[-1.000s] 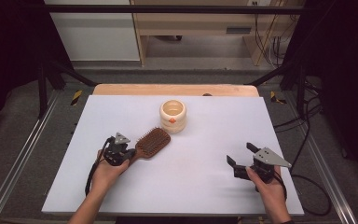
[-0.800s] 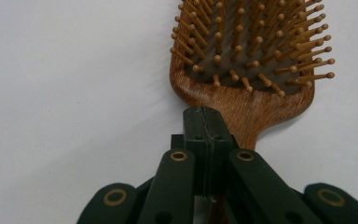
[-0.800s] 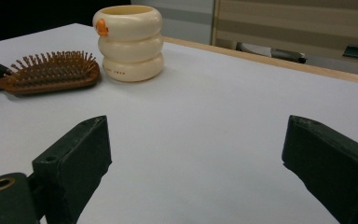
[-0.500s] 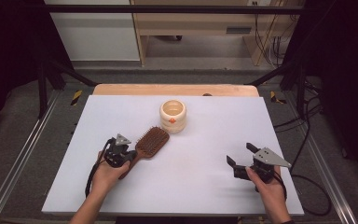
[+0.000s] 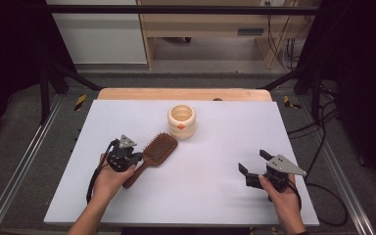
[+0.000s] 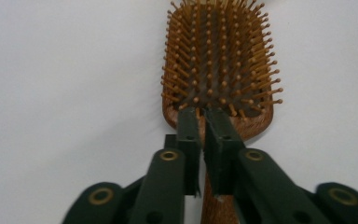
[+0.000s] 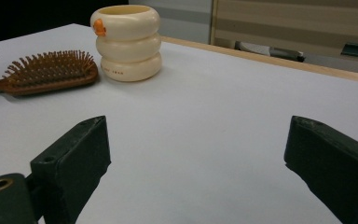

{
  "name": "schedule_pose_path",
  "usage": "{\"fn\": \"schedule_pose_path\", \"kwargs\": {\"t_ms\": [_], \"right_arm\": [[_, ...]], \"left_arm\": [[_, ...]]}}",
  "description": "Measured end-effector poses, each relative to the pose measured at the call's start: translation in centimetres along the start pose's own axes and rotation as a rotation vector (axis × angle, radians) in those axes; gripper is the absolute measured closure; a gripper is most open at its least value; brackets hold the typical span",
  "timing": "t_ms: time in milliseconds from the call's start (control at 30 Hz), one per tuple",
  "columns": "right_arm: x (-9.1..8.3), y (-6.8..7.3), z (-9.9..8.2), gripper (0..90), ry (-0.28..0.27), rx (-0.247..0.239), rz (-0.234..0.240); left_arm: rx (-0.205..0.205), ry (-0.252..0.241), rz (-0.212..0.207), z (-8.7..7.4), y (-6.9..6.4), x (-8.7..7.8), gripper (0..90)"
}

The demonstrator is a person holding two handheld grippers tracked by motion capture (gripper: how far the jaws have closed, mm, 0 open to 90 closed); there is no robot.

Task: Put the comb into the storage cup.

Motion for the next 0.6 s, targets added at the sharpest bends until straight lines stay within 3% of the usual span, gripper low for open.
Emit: {"fn": "schedule_pose_path", "kwargs": {"t_ms": [100,300,600], "right_arm": [[0.0,0.0,0.0,7.2,0.000,-0.001,0.000],[0.1,0.0,-0.1,7.0,0.005,0.001,0.001],[0.1,0.0,-0.1,6.8,0.007,0.002,0.002]], "left_arm": [[0.004,0.009,0.000,0.3,-0.2,-0.2,69.5],[-0.005,0.086,0.006,0.3,-0.7,0.5,37.2],[-0.015,0.188,-0.015,-0.3,-1.2,1.9,12.7]]}}
Point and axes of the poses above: each handheld gripper's, and its own axes: x roughly forward along the jaws, z roughly out of its top, y roughly to its left, the point moved 6 cm from there along x, roughly forward along the jaws, and after that the axes turned 2 degrees about -z, right-handed, at the moved point
